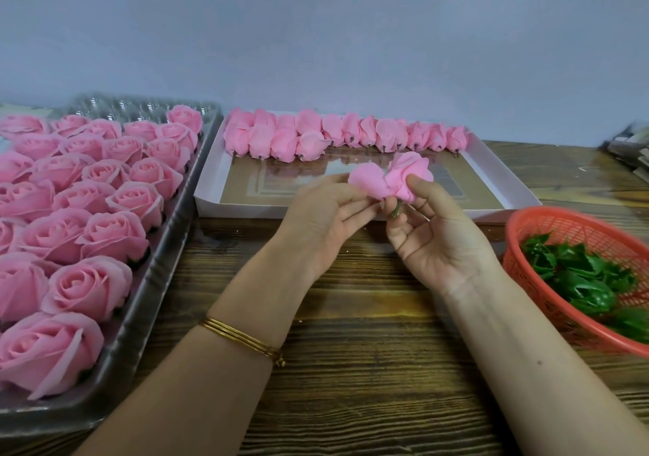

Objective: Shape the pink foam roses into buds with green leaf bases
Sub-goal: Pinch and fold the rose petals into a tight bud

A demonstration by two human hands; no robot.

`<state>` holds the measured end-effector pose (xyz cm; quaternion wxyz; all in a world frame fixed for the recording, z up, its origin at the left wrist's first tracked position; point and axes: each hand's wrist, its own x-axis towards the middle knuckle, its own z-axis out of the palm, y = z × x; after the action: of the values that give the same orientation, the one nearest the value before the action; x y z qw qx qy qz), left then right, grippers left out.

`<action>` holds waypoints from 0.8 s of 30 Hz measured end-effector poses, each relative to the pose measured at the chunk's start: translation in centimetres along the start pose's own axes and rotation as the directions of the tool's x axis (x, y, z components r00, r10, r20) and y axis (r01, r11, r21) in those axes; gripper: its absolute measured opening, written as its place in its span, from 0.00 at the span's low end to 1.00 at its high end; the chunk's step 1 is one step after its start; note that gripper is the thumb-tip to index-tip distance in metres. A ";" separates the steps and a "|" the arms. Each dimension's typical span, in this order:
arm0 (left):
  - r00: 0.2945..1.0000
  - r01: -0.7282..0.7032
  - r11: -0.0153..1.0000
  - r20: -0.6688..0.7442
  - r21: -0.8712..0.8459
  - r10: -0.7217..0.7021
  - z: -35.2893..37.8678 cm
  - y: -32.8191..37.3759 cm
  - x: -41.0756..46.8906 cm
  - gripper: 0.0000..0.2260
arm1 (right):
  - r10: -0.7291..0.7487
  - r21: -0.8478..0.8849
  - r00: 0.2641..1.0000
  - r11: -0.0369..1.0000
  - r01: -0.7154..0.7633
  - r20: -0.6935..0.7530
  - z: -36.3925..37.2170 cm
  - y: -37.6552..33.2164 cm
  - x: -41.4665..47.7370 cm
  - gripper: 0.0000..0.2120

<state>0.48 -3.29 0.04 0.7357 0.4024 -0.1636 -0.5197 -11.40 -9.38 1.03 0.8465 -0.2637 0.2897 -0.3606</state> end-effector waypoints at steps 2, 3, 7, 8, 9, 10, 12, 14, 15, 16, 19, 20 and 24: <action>0.999 -0.032 0.998 -0.010 0.054 0.032 -0.2 -0.1 0.1 0.10 | 0.004 -0.016 1.000 1.000 -0.004 -0.002 -0.1 0.1 0.1 0.13; 0.999 -0.047 0.996 -0.017 0.079 0.049 -0.3 -0.2 0.1 0.09 | 0.006 -0.021 1.000 1.000 -0.006 -0.003 -0.2 0.1 0.2 0.13; 0.989 -0.109 0.974 -0.075 0.198 0.126 0.0 -0.8 -0.1 0.02 | 0.013 -0.072 1.000 0.997 -0.011 0.028 -0.4 0.3 0.3 0.04; 0.987 -0.109 0.965 -0.091 0.239 0.135 0.1 -0.9 -0.1 0.04 | 0.013 -0.088 0.999 0.996 -0.009 0.038 -0.4 0.4 0.3 0.04; 0.984 -0.102 0.951 -0.112 0.290 0.140 0.2 -1.0 -0.2 0.06 | 0.010 -0.100 0.999 0.995 -0.006 0.042 -0.4 0.4 0.4 0.04; 0.978 -0.094 0.931 -0.141 0.353 0.152 0.2 -1.1 -0.2 0.08 | 0.006 -0.110 0.999 0.994 -0.001 0.042 -0.5 0.5 0.4 0.04; 0.951 -0.098 0.859 -0.207 0.503 0.230 0.3 -1.0 -0.3 0.08 | -0.006 -0.122 0.999 0.993 0.010 0.033 -0.4 0.6 0.4 0.03; 0.904 -0.129 0.772 -0.245 0.623 0.349 0.3 -0.8 -0.5 0.06 | -0.018 -0.122 1.000 0.992 0.020 0.019 -0.4 0.6 0.4 0.03; 0.889 -0.136 0.738 -0.248 0.660 0.386 0.3 -0.6 -0.5 0.05 | -0.022 -0.120 1.000 0.992 0.024 0.013 -0.4 0.6 0.4 0.03; 0.889 -0.127 0.719 -0.243 0.683 0.388 0.3 -0.5 -0.5 0.07 | -0.027 -0.120 1.000 0.992 0.028 0.011 -0.5 0.6 0.4 0.03; 0.944 -0.020 0.768 -0.242 0.640 0.226 0.5 -0.1 -0.6 0.13 | -0.035 -0.135 0.999 0.990 0.039 0.027 -0.5 0.7 0.4 0.04; 0.954 0.009 0.810 -0.247 0.586 0.168 0.6 0.0 -0.7 0.13 | -0.039 -0.147 0.999 0.988 0.044 0.037 -0.5 0.7 0.4 0.04; 0.968 -0.018 0.925 -0.226 0.380 0.111 1.0 0.2 -1.0 0.07 | -0.070 -0.226 0.996 0.971 0.079 0.048 -0.6 0.9 0.3 0.12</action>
<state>-0.48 -2.84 0.96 0.6765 0.5903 -0.1818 -0.4009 -11.19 -9.22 -0.11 0.8021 -0.3768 0.3024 -0.3510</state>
